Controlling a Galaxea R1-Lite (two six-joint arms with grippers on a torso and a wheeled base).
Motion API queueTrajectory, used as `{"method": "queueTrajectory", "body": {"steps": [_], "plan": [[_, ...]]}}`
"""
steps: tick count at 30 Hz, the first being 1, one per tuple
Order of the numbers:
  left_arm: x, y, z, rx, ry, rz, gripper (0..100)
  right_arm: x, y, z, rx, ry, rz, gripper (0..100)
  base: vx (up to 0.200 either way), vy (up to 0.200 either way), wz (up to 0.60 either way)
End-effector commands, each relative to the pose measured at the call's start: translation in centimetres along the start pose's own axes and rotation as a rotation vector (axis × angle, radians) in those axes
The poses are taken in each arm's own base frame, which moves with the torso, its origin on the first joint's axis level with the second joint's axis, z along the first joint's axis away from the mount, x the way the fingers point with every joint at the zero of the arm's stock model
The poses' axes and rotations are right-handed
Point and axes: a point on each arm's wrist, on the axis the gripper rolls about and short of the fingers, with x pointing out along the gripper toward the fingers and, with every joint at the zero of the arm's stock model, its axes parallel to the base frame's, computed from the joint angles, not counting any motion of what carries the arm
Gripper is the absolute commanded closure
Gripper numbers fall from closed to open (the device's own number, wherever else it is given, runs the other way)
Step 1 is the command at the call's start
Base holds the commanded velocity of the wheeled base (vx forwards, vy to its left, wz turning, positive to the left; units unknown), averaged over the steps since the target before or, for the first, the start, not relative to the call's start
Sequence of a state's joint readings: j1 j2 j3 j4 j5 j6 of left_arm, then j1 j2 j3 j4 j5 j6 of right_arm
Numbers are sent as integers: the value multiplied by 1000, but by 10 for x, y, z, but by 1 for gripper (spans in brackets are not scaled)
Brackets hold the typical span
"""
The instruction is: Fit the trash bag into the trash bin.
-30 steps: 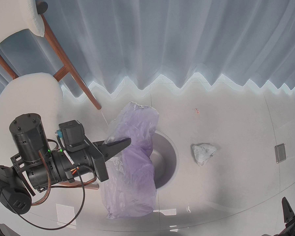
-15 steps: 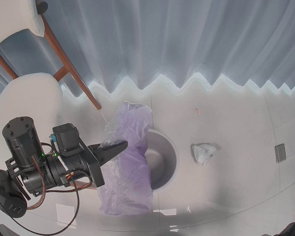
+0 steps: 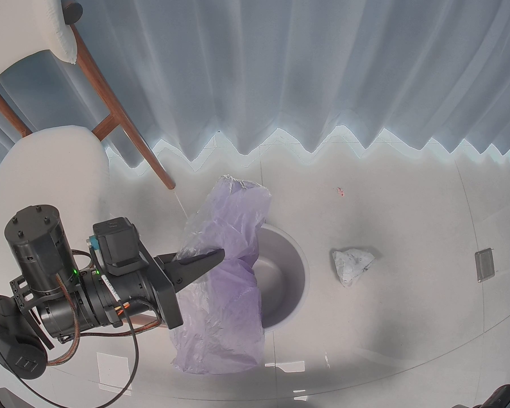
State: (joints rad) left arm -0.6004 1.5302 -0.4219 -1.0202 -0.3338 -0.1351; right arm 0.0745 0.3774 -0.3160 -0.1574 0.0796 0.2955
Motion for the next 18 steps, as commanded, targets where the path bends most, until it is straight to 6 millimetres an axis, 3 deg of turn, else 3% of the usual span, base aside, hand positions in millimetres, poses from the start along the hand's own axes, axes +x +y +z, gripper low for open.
{"method": "queueTrajectory", "body": {"steps": [1,6,10,18], "plan": [[1,0,-1,-1,4,-2,100,57,6,18,81,242,104,0,0,0,0],[2,0,-1,-1,6,-8,100,94,11,16,115,396,234,0,0,0,0],[7,2,-7,-9,32,-3,100,116,21,2,126,533,311,0,0,0,0],[7,5,-9,-14,38,16,100,126,45,-40,94,790,469,0,0,0,0]]}}
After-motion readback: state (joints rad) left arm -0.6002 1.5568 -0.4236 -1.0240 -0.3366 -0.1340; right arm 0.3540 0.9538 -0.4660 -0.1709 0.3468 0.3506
